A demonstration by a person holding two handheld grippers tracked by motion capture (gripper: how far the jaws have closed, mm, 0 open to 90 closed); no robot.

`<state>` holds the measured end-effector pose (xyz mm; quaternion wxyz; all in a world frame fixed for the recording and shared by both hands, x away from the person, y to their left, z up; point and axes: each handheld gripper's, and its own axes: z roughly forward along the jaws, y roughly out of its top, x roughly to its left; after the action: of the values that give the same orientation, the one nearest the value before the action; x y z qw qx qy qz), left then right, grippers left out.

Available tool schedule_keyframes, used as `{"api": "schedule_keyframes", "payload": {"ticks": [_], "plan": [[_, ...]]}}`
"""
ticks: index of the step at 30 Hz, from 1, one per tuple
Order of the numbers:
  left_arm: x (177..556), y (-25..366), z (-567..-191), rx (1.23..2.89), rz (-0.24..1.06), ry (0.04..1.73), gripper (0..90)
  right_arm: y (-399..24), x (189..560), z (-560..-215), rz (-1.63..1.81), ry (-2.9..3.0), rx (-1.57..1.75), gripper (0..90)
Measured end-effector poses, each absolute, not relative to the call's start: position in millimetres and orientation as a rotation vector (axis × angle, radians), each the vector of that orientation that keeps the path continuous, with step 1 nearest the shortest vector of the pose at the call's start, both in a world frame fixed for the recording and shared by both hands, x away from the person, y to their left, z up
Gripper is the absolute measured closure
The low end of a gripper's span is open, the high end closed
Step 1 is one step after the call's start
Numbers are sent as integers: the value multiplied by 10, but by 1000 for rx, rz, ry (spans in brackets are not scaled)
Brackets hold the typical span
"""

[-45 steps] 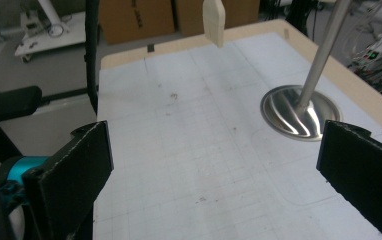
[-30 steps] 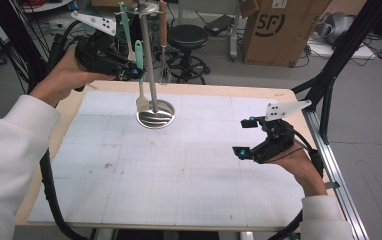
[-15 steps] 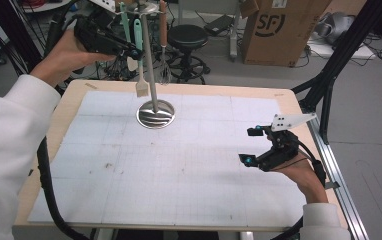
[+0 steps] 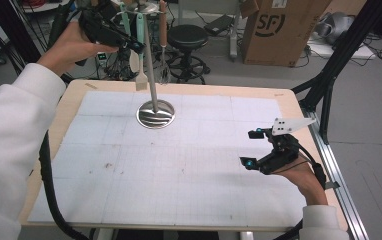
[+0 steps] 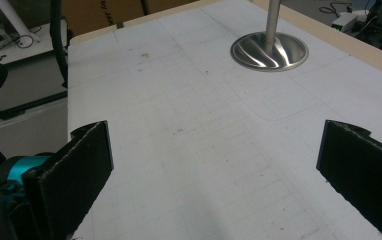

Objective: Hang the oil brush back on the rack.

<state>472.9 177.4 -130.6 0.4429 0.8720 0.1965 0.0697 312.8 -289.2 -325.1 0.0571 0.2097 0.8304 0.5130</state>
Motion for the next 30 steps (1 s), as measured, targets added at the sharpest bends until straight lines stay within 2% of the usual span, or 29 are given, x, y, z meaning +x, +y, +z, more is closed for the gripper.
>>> {"api": "schedule_keyframes", "payload": {"ticks": [30], "plan": [[4930, 1810, -1367, 2150, 79, 523, 842, -2965, 3237, -3325, 1563, 2534, 670, 2]]}}
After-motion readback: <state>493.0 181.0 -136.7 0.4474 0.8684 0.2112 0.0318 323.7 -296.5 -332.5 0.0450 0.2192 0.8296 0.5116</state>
